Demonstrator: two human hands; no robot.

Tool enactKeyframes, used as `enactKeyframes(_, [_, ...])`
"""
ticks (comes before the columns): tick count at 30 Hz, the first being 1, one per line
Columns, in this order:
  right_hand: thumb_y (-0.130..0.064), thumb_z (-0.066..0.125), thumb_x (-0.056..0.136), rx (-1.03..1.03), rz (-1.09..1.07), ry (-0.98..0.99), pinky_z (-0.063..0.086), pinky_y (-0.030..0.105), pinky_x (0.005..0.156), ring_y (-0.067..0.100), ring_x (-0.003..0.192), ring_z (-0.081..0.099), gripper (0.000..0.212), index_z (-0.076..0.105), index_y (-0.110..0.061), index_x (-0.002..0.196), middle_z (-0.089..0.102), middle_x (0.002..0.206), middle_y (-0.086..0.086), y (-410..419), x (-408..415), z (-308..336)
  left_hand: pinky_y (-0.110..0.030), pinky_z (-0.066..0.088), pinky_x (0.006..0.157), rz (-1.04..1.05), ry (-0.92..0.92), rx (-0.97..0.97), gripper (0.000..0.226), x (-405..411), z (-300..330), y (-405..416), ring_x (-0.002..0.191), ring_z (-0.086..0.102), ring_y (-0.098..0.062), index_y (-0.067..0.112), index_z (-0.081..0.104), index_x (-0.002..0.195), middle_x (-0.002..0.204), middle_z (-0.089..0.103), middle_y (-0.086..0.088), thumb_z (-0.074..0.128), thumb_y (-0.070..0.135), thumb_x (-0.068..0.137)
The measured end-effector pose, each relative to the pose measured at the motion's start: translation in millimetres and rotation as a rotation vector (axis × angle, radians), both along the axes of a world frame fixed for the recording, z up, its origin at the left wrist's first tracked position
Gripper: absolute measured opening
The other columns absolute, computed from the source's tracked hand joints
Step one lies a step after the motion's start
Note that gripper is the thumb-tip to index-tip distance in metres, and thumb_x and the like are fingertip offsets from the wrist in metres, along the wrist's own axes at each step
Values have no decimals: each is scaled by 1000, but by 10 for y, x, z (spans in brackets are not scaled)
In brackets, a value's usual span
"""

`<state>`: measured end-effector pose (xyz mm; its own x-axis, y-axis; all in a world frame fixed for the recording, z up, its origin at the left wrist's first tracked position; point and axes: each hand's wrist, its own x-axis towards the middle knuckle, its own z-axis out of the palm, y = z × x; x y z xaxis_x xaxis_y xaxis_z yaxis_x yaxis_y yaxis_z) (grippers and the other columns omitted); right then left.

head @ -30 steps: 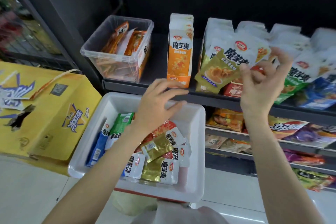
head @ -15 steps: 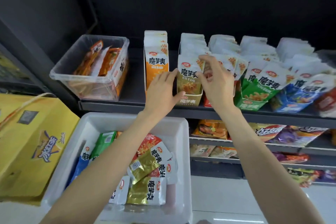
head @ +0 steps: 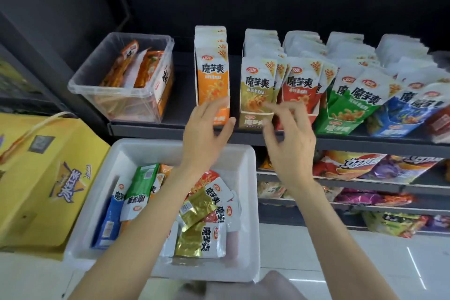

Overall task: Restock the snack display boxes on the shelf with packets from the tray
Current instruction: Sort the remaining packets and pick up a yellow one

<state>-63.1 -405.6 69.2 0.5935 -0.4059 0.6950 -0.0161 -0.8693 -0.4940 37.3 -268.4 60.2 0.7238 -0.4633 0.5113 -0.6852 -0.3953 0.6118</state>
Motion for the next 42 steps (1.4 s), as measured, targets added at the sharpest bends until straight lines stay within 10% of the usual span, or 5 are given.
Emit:
enactKeyframes(11, [-26,61,89,-378,603,1094,30,38,106,26,131,38,55,40,-22,140,46,141,4,892,86,-966,-36,49,76,33,161,614,48,-418,-1063,1530,91,61,-28,16,66,108,100,67,-3,61,51,75])
enactKeyframes(16, [-37,74,78,-567,588,1310,35,43,106,28,135,35,87,24,-12,145,37,147,10,1023,269,-1270,-40,30,109,-46,240,963,70,-478,-1285,1433,129,38,-23,27,50,130,134,48,0,52,71,76])
enactKeyframes(21, [-20,51,91,-534,581,1173,46,35,76,31,100,62,27,56,-12,116,66,111,10,1042,339,-1100,-36,46,95,-95,207,1023,63,-435,-1210,1156,113,55,-22,26,45,132,122,57,-2,50,65,83])
enactKeyframes(29, [-9,65,84,-91,228,302,43,33,95,23,111,55,32,63,-10,116,63,118,5,472,99,-482,-24,43,61,105,398,258,25,-190,-847,1229,71,63,-10,20,68,102,79,70,5,65,39,86])
enactKeyframes(42, [-23,71,83,872,387,443,59,29,62,10,83,70,43,54,-21,122,70,99,-8,198,-67,103,-14,49,70,-158,728,-121,21,-360,-71,972,78,66,2,32,65,91,82,71,21,70,35,71])
